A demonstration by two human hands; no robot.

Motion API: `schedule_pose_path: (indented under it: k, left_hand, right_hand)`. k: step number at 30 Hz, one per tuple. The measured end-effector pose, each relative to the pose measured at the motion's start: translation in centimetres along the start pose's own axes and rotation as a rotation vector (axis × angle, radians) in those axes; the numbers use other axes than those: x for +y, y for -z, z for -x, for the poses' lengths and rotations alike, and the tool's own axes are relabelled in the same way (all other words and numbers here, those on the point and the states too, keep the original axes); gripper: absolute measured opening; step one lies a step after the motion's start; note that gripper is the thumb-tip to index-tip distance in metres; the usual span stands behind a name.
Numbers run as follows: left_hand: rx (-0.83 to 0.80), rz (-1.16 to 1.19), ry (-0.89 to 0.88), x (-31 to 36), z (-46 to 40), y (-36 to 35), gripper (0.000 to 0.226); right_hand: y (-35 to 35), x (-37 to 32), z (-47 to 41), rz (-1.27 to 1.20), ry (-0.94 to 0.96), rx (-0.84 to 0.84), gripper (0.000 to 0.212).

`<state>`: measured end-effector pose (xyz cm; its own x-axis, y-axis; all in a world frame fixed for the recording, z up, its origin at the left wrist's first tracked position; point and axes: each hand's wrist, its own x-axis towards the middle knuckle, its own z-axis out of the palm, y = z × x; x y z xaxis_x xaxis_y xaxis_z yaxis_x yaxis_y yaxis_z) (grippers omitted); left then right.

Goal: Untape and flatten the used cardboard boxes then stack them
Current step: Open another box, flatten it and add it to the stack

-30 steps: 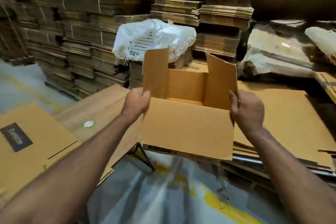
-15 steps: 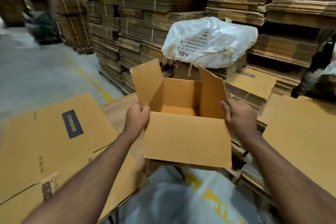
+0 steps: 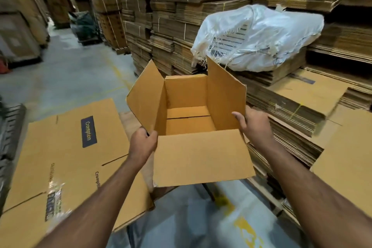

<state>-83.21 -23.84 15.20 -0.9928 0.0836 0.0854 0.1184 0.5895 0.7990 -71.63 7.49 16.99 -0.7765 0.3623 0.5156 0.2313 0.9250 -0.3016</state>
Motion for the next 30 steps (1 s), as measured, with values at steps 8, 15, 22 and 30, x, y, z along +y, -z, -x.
schedule_pose_path:
  k: [8, 15, 22, 30]
  left_hand:
    - [-0.086, 0.066, 0.139, -1.7, 2.7, -3.0, 0.028]
    - [-0.036, 0.157, 0.298, -1.7, 2.3, -2.7, 0.020]
    - [0.301, 0.070, 0.237, -1.9, 1.1, -1.8, 0.053]
    - [0.278, -0.798, -0.399, 0.9, 0.9, -3.8, 0.073]
  right_hand:
    - [-2.6, 2.0, -1.3, -0.181, -0.117, -0.449, 0.037]
    - [-4.6, 2.4, -1.8, -0.302, -0.121, -0.561, 0.049]
    - [-5.9, 0.3, -1.2, -0.440, -0.173, 0.096, 0.078]
    - [-5.4, -4.5, -1.5, -0.061, 0.455, 0.330, 0.031]
